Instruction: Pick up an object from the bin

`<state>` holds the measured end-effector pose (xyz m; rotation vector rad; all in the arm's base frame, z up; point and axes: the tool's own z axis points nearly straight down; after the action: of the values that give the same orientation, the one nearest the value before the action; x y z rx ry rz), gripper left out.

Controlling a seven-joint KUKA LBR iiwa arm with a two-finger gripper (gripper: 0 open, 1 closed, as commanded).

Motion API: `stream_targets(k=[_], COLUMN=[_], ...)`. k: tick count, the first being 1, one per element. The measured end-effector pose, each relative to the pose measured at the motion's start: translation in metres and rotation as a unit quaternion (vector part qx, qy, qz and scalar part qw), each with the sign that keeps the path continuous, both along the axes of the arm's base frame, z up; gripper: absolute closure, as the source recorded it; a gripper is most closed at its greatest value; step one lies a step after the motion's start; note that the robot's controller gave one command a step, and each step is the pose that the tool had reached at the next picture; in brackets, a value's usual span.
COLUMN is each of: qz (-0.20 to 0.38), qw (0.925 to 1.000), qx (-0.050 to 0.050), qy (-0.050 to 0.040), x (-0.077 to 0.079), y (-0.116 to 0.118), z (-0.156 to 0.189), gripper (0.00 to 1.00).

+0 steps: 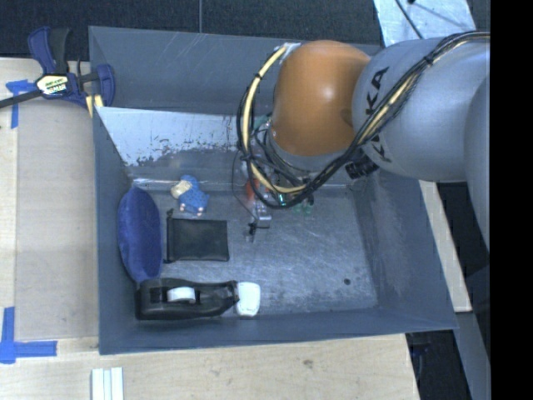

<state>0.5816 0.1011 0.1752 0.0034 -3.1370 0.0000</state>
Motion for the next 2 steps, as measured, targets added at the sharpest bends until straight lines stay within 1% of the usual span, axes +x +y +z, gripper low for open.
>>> stream_targets(k=[1, 2], qz=[0.095, 0.152], qw=[0.9955, 0.9883], qx=[0.000, 0.001], qy=[-0.0023, -0.0042], x=[-0.003, -0.009], y=[-0.016, 0.037], z=[0.002, -0.106], gripper=[0.00, 0.00])
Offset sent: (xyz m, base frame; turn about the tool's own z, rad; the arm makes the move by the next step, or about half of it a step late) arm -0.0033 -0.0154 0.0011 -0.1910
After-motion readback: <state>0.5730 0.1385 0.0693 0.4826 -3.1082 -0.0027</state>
